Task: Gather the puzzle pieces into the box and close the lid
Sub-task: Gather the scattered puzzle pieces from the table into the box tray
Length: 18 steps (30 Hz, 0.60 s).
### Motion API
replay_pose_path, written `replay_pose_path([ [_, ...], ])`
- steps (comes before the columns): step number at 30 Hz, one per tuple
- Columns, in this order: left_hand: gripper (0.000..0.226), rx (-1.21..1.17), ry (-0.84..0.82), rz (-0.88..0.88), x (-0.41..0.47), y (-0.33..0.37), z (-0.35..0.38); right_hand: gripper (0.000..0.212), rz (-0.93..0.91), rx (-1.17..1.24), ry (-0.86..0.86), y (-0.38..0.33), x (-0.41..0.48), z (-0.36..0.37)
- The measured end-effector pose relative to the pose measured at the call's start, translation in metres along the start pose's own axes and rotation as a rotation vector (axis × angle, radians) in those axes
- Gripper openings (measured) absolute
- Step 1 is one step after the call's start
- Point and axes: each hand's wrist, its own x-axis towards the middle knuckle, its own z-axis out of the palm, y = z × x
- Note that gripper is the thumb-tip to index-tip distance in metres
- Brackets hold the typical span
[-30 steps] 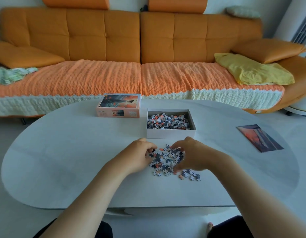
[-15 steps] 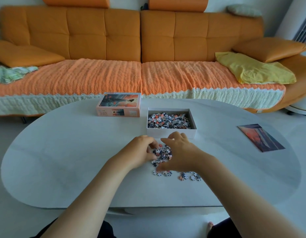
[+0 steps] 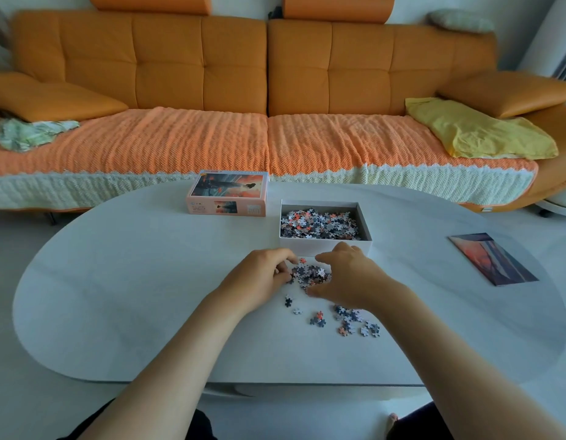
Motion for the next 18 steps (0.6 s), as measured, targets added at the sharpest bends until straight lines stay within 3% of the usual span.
replay_pose_path([
  [3, 0.039, 0.085, -0.051, 0.025, 0.001, 0.004, 0.003, 0.070, 0.018, 0.039, -0.053, 0.000, 0.000, 0.002],
  [6, 0.051, 0.180, -0.126, 0.010, 0.004, 0.007, 0.009, 0.053, 0.005, 0.125, -0.005, -0.002, 0.005, 0.004],
  [12, 0.012, 0.148, -0.035, 0.053, 0.010, 0.009, 0.006, 0.033, 0.009, 0.213, 0.031, 0.000, 0.006, -0.002],
  [18, 0.011, 0.064, -0.002, 0.031, 0.017, 0.009, 0.001, 0.028, 0.023, 0.319, 0.057, 0.005, 0.010, -0.010],
])
